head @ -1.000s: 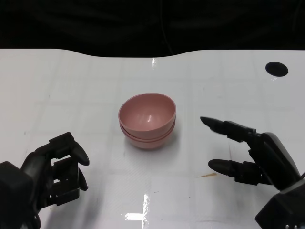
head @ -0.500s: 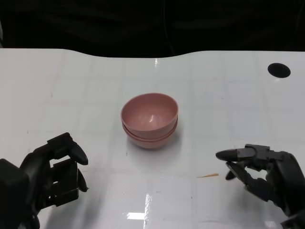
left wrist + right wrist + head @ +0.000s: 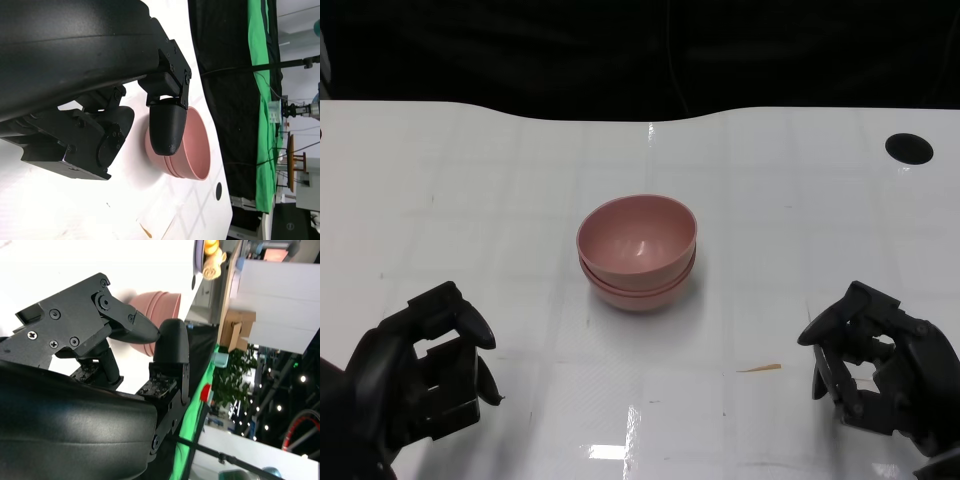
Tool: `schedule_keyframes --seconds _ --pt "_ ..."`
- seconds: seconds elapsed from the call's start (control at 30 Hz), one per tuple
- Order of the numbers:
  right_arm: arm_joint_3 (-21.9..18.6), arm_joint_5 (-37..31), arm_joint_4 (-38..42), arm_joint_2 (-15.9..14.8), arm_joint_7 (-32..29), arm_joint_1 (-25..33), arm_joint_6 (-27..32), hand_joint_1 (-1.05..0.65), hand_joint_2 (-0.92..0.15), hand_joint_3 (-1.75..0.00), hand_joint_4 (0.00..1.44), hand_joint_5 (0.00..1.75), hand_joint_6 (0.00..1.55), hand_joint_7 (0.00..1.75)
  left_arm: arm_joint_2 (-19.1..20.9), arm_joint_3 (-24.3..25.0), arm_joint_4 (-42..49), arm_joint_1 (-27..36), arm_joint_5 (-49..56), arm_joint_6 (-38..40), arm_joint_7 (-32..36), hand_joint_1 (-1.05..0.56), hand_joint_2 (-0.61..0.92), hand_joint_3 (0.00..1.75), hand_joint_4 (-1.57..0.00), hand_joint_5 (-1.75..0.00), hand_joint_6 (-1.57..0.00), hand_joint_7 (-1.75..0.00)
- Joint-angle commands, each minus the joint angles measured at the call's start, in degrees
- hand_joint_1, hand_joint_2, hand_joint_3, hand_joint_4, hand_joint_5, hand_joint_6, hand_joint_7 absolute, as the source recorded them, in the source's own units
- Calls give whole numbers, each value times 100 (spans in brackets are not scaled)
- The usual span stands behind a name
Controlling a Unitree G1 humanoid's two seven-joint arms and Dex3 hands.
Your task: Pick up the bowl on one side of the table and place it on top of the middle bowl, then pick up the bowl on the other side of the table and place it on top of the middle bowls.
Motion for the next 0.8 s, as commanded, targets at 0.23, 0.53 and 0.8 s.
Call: schedule_keyframes --seconds 0.23,0.53,0.8 --pt "-375 853 -131 131 912 -12 659 -8 -56 -126 94 175 70 175 6 100 -222 89 -120 109 29 35 90 111 -87 -175 -67 -175" --pt "-646 1438 -517 289 1301 96 1774 -3 -59 -124 94 175 70 173 -118 178 -225 154 -175 -94 51 36 90 111 -89 -175 -68 -175" --pt "-840 1808 -1217 400 1209 276 3006 0 -60 -118 95 175 73 160 -248 297 -403 260 -420 78 77 34 82 126 -95 -175 -74 -175"
